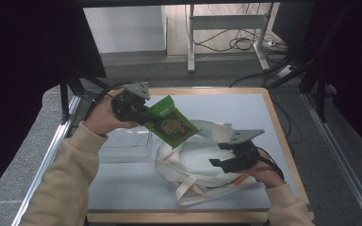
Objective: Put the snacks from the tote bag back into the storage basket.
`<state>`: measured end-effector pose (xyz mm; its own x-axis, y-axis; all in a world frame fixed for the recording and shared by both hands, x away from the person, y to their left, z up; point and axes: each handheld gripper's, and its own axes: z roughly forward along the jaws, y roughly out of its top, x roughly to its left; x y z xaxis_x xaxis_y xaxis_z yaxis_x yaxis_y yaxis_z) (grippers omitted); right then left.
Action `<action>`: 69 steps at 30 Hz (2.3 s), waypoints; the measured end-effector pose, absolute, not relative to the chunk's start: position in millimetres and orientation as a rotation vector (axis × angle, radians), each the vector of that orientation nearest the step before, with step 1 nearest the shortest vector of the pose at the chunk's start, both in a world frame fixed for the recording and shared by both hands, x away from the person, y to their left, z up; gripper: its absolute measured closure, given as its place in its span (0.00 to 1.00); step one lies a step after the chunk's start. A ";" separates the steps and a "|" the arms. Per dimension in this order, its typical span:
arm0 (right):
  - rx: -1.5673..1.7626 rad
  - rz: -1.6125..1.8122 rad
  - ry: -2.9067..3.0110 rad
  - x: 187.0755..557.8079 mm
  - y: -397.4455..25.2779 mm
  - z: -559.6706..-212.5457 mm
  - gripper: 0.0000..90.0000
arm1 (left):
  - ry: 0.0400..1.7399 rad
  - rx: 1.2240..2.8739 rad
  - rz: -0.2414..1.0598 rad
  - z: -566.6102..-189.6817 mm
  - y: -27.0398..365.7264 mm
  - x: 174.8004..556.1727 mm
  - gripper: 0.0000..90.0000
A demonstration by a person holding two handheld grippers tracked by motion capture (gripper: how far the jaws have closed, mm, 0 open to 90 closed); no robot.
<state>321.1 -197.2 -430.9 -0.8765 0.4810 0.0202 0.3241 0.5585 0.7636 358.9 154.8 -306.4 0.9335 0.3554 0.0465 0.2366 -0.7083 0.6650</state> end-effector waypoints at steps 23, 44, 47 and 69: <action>0.726 1.200 2.582 323.3 -199.1 -432.1 0.32 | 0.513 2.369 0.277 -293.0 187.6 364.9 0.88; 0.730 1.195 2.579 323.4 -199.8 -432.4 0.32 | 0.642 2.348 0.336 -292.0 238.9 369.5 0.88; 0.725 1.185 2.581 322.9 -198.4 -432.8 0.32 | 0.660 2.354 0.356 -292.1 243.1 371.4 0.88; 0.725 1.176 2.587 324.8 -197.9 -434.3 0.32 | 0.735 2.389 0.401 -299.2 266.6 399.1 0.88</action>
